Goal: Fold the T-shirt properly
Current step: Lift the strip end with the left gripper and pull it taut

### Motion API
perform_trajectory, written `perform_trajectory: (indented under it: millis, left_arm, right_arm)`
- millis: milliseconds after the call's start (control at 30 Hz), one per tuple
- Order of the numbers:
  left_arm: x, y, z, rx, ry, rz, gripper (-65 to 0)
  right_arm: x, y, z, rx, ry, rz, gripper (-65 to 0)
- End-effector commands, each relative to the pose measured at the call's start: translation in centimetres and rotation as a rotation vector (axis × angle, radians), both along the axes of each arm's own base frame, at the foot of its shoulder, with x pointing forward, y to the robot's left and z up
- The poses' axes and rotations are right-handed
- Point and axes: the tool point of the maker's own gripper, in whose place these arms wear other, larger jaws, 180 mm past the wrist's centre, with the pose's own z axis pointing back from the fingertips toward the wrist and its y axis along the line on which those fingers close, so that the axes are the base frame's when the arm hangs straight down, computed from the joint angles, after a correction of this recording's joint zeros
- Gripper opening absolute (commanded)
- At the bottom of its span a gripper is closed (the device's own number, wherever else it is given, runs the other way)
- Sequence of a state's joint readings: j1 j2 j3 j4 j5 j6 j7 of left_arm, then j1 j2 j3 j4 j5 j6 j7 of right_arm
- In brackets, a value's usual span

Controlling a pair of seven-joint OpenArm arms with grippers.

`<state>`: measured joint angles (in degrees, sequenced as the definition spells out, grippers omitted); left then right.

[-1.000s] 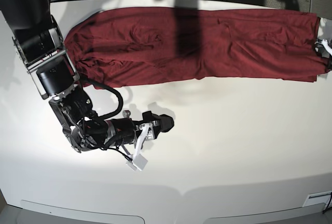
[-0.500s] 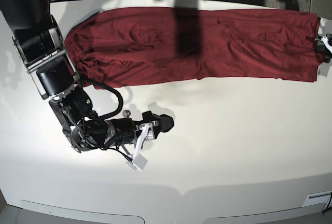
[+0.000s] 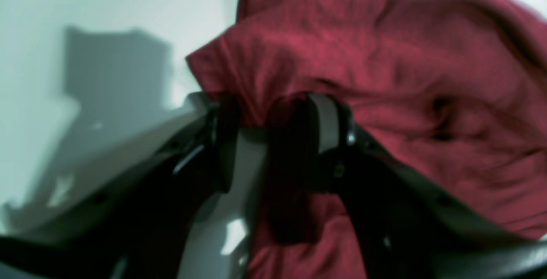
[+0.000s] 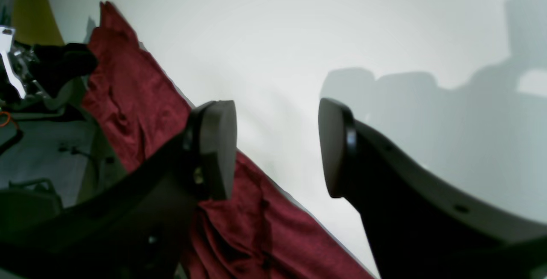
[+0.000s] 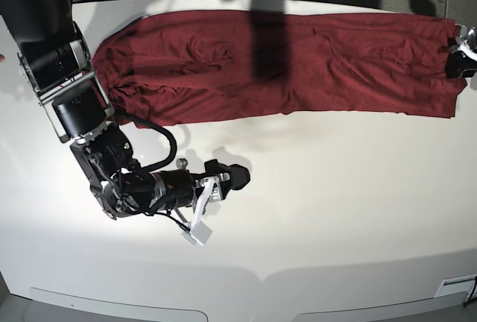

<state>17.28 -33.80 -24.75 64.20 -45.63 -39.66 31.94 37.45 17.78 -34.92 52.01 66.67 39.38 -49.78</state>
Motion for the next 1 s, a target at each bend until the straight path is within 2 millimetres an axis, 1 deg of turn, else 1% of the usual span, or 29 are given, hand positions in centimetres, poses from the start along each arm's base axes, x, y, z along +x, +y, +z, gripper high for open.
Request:
perform_trajectory:
  millis: [0,67,200,433,500,567,600,633,733,800,967]
  left_arm:
    - [0.5,1.0,0.5,-0.003,0.000,0.011,-39.8]
    - [0.1,1.0,-0.4,-0.077,0.031,0.062,-39.9]
    - [0.5,-0.1,-1.2,-0.208,0.038,0.127,-40.0]
    - [1.0,-3.2,-2.5,-0.286,0.049,0.123,-40.1]
    - [1.0,-3.5,-2.7,-0.291,0.052,0.122,-40.1]
    - [0.9,-3.5,-2.8,-0.288,0.054,0.121,-40.6]
    - [0.9,-3.5,-2.8,-0.288,0.054,0.121,-42.2]
    - [0.9,-3.5,-2.8,-0.289,0.055,0.121,-45.2]
    - [0.9,-3.7,-2.8,-0.294,0.054,0.122,-58.5]
    - [0.9,-3.9,-2.9,-0.299,0.053,0.124,-65.0]
    - [1.2,-3.5,-2.7,-0.291,0.027,0.138,-65.0]
  right_arm:
    - [1.4,0.2,2.3,0.042,-0.054,-0.006,-34.0]
    - [1.4,0.2,2.3,0.042,-0.054,-0.006,-34.0]
    - [1.4,0.2,2.3,0.042,-0.053,-0.006,-34.0]
    - [1.4,0.2,2.3,0.042,-0.054,-0.006,-34.0]
    - [1.4,0.2,2.3,0.042,-0.054,-0.006,-34.0]
    - [1.4,0.2,2.3,0.042,-0.054,-0.006,-34.0]
    - [1.4,0.2,2.3,0.042,-0.054,-0.006,-34.0]
    - [1.4,0.2,2.3,0.042,-0.054,-0.006,-34.0]
    - [1.4,0.2,2.3,0.042,-0.054,-0.006,-34.0]
    - [1.4,0.2,2.3,0.042,-0.054,-0.006,-34.0]
    - [1.4,0.2,2.3,0.042,-0.054,-0.006,-34.0]
